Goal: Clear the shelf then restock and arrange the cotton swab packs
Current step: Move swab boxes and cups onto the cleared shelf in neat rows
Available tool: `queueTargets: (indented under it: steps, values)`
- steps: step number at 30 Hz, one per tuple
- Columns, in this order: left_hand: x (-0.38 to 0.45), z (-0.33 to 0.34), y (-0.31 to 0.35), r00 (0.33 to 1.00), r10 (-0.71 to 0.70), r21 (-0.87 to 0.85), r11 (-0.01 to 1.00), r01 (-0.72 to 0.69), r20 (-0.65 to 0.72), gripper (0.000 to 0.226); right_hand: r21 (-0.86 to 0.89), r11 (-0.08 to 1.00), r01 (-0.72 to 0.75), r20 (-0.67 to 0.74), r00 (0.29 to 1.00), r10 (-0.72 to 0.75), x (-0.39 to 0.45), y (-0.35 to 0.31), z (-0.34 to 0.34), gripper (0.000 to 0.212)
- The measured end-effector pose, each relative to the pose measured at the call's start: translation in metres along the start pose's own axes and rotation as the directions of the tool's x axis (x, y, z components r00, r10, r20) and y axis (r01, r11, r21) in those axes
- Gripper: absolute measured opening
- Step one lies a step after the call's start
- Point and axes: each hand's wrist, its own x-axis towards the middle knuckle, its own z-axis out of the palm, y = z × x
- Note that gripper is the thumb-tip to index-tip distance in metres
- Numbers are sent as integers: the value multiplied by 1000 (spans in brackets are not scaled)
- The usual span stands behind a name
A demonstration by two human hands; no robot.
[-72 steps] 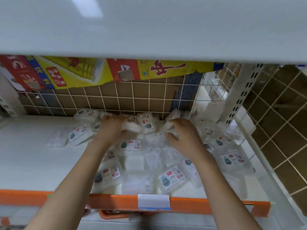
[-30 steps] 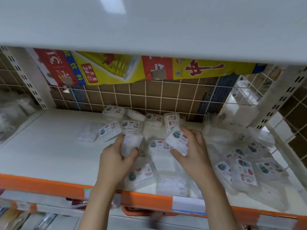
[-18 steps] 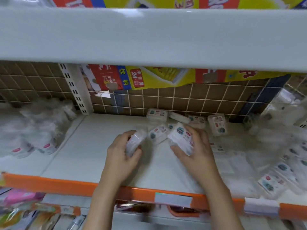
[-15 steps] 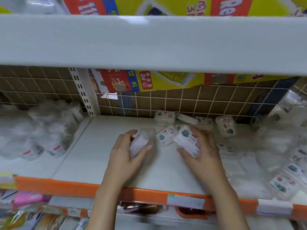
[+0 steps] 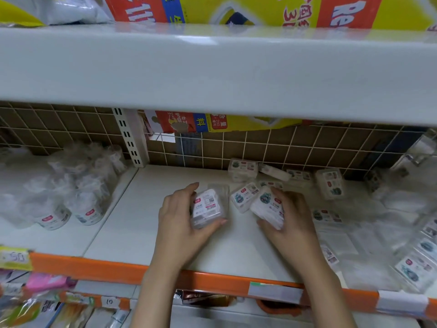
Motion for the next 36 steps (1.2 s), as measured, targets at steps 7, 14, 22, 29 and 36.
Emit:
queueTargets:
  steps: [7,14,22,29,36]
  values:
    - [2,-13,-25,999,24,140,990,-21,-23,82,3,997,-73,111,991,73,10,-16,19,69]
    - [15,-50,-64,997,22,179,984,-10,-67,74,-26,998,-49,159,986,53,22,-64,60,66]
    - [28,-150,-148,996,-59,57,996,63,-73,64,7,1000,-19,118,993,18,30,-178,142,64]
    - [34,-213,-205,997,-66,36,997,67,-31,73,127,992,-14,118,993,-1,21,-255,190,65]
    - [35,-227,-230,999,-5,146,989,9,-32,69,54,998,21,50,998,-24,25,-271,199,61]
